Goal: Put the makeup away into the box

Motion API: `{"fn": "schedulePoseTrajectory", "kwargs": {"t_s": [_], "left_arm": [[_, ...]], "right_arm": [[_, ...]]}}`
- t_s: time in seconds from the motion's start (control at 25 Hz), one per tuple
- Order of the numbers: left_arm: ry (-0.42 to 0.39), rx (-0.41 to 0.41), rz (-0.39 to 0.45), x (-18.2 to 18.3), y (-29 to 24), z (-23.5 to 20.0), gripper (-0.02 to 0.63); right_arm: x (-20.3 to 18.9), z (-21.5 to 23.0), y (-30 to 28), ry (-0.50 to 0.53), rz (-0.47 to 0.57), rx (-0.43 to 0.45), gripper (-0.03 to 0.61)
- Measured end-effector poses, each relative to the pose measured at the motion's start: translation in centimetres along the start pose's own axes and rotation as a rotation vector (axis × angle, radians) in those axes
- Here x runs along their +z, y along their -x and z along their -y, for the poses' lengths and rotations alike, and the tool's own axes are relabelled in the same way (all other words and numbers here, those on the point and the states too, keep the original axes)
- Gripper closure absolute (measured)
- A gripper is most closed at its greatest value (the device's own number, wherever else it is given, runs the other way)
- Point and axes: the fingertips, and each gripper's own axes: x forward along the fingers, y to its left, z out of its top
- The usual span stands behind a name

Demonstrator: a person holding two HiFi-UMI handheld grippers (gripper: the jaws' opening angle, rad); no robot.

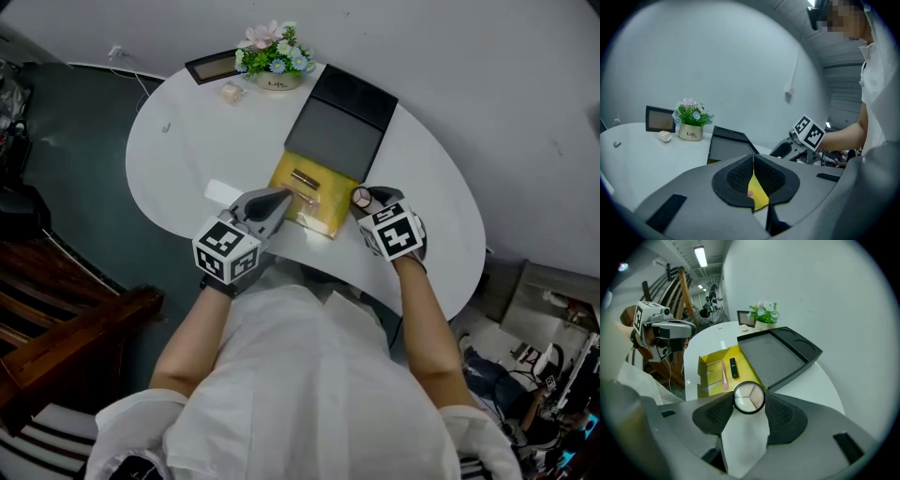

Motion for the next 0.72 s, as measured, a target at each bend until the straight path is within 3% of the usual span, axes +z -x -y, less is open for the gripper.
{"fn": "schedulePoseTrajectory", "kwargs": {"t_s": [0.32, 0.72], "left_arm": [[0.006, 0.008, 0.015, -0.1, 1.1, -1.1, 0.594], [0.023, 0.017, 0.021, -0.3, 1.8, -2.4, 0.594]], "right_arm": [[3.4, -6.0, -3.6, 0.166, -0.044, 0.099, 0.368], [2.1, -8.6, -7.4, 0.425, -0.176, 0.154, 0.368]]}}
